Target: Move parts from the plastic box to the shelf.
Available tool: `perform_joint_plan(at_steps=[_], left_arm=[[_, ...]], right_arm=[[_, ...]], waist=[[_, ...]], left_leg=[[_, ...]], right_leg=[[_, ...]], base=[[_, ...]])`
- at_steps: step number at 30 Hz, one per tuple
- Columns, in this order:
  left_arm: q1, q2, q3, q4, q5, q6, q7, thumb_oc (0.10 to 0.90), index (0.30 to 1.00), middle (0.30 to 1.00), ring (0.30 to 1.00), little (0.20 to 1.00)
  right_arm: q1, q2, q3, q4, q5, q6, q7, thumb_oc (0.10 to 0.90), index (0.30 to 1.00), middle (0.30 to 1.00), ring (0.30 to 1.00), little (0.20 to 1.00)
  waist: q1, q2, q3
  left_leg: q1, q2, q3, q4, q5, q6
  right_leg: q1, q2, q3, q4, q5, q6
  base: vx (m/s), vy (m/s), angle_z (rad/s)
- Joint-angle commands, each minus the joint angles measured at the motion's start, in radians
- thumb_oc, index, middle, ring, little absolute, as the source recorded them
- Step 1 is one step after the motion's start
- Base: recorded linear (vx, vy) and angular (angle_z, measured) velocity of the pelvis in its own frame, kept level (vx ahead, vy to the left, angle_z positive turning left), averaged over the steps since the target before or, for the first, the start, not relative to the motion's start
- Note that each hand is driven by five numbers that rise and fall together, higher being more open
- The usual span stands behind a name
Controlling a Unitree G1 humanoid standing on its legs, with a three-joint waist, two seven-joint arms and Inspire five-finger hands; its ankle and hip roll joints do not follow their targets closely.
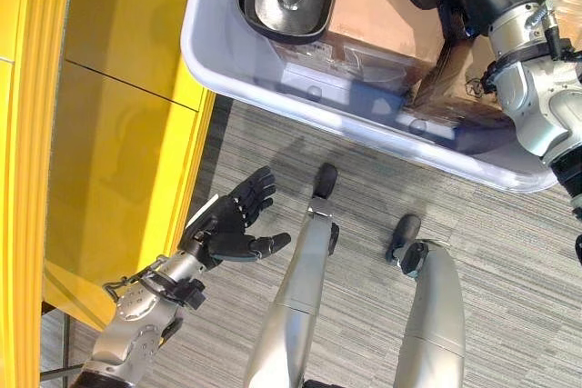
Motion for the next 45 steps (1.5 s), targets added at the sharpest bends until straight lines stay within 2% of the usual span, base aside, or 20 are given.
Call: perform_joint_plan(at_steps=[1,11,19,24,31,34,35,37,38,39,40,41,43,45], left_arm=[[-0.009,0.005,0.012,-0.044,-0.021,-0.086,-0.015,0.9,1.0,1.0,1.0,1.0],[-0.019,-0.003,0.0,-0.038,-0.02,-0.103,-0.008,0.9,1.0,1.0,1.0,1.0],[-0.025,-0.003,-0.009,-0.034,-0.031,-0.122,-0.005,0.9,1.0,1.0,1.0,1.0],[-0.025,0.003,-0.013,-0.037,-0.028,-0.13,-0.012,0.9,1.0,1.0,1.0,1.0],[-0.018,-0.001,-0.013,-0.051,-0.009,-0.135,-0.002,0.9,1.0,1.0,1.0,1.0],[-0.005,-0.011,-0.006,-0.067,-0.002,-0.133,0.0,0.9,1.0,1.0,1.0,1.0],[0.0,-0.017,0.001,-0.077,0.004,-0.129,0.012,0.9,1.0,1.0,1.0,1.0],[0.006,-0.017,0.007,-0.087,0.007,-0.122,0.026,0.9,1.0,1.0,1.0,1.0],[-0.004,-0.017,0.015,-0.09,0.006,-0.123,0.028,0.9,1.0,1.0,1.0,1.0],[0.01,-0.023,0.016,-0.094,0.003,-0.116,0.036,0.9,1.0,1.0,1.0,1.0],[0.014,-0.028,0.022,-0.093,0.002,-0.114,0.038,0.9,1.0,1.0,1.0,1.0],[0.013,-0.034,0.034,-0.091,0.018,-0.114,0.04,0.9,1.0,1.0,1.0,1.0],[0.007,-0.044,0.036,-0.083,0.031,-0.12,0.051,0.9,1.0,1.0,1.0,1.0],[0.008,-0.045,0.033,-0.087,0.026,-0.116,0.053,0.9,1.0,1.0,1.0,1.0]], right_arm=[[-0.061,-0.02,0.049,0.071,-0.043,0.012,-0.073,0.4,0.3,0.3,0.3,0.3],[-0.055,-0.028,0.03,0.06,-0.076,0.019,-0.172,0.4,0.3,0.3,0.3,0.3],[-0.048,-0.027,0.039,0.076,-0.084,0.002,-0.173,0.4,0.3,0.3,0.3,0.3],[-0.033,-0.018,0.036,0.08,-0.028,-0.044,-0.212,0.4,0.3,0.3,0.3,0.3],[0.043,0.008,-0.056,0.001,0.012,-0.154,-0.287,0.4,0.3,0.3,0.3,0.3],[0.128,0.022,-0.132,-0.12,0.031,-0.227,-0.298,0.4,0.3,0.3,0.3,0.3],[0.185,0.032,-0.181,-0.232,0.025,-0.249,-0.285,0.4,0.3,0.3,0.3,0.3],[0.259,0.049,-0.241,-0.347,0.007,-0.265,-0.254,0.4,0.3,0.3,0.3,0.3],[0.262,0.048,-0.256,-0.367,0.003,-0.277,-0.261,0.4,0.3,0.3,0.3,0.3],[0.33,0.069,-0.289,-0.45,0.005,-0.289,-0.257,0.4,0.3,0.3,0.3,0.3],[0.369,0.083,-0.313,-0.5,-0.009,-0.305,-0.252,0.4,0.3,0.3,0.3,0.3],[0.414,0.091,-0.357,-0.586,0.015,-0.33,-0.217,0.4,0.3,0.3,0.3,0.3],[0.458,0.101,-0.389,-0.697,0.019,-0.348,-0.156,0.4,0.3,0.3,0.3,0.3],[0.48,0.108,-0.403,-0.739,0.005,-0.351,-0.133,0.4,0.3,0.3,0.3,0.3]], waist=[[0.036,0.044,0.027],[0.03,0.048,0.027],[0.029,0.058,0.027],[0.03,0.055,0.027],[0.017,0.042,0.027],[0.002,0.033,0.027],[-0.014,0.025,0.027],[-0.027,0.013,0.027],[-0.025,0.014,0.027],[-0.04,0.004,0.027],[-0.049,-0.002,0.027],[-0.057,-0.01,0.027],[-0.074,-0.017,0.027],[-0.081,-0.013,0.027]], left_leg=[[0.019,-0.034,0.078,-0.032,-0.086,0.117],[0.008,-0.034,0.081,-0.032,-0.087,0.116],[0.004,-0.035,0.083,-0.03,-0.087,0.114],[0.024,-0.028,0.076,-0.056,-0.077,0.112],[0.115,-0.007,0.066,-0.133,-0.058,0.109],[0.179,0.009,0.066,-0.177,-0.049,0.105],[0.214,0.018,0.068,-0.202,-0.041,0.102],[0.253,0.027,0.068,-0.229,-0.031,0.098],[0.234,0.036,0.069,-0.243,0.001,0.101],[0.293,0.037,0.067,-0.261,-0.017,0.094],[0.317,0.043,0.072,-0.28,-0.011,0.092],[0.338,0.063,0.084,-0.317,0.023,0.09],[0.399,0.076,0.098,-0.346,0.03,0.078],[0.43,0.075,0.102,-0.359,0.033,0.074]], right_leg=[[0.046,0.068,-0.037,0.064,-0.08,-0.084],[0.034,0.071,-0.031,0.062,-0.083,-0.085],[0.027,0.071,-0.024,0.065,-0.086,-0.086],[0.047,0.072,-0.025,0.04,-0.08,-0.085],[0.127,0.076,-0.023,-0.047,-0.061,-0.077],[0.18,0.085,-0.018,-0.105,-0.054,-0.075],[0.207,0.095,-0.01,-0.136,-0.048,-0.072],[0.24,0.101,-0.005,-0.171,-0.043,-0.071],[0.22,0.104,-0.019,-0.183,-0.017,-0.076],[0.276,0.105,-0.002,-0.208,-0.033,-0.07],[0.299,0.106,-0.003,-0.226,-0.028,-0.067],[0.321,0.108,-0.016,-0.267,0.005,-0.068],[0.381,0.108,-0.01,-0.3,0.014,-0.063],[0.41,0.107,-0.006,-0.311,0.017,-0.06]], base=[[0.0,0.0,0.0],[0.0,0.0,0.01],[-0.01,0.002,0.01],[-0.04,-0.026,0.01],[-0.05,-0.018,0.0],[-0.07,0.009,-0.03],[-0.04,0.011,-0.05],[-0.07,0.012,-0.07],[-0.04,0.004,-0.11],[-0.05,0.012,-0.18],[-0.06,0.004,-0.21],[-0.11,0.012,-0.24],[-0.07,0.044,-0.21],[-0.02,0.055,-0.15]])
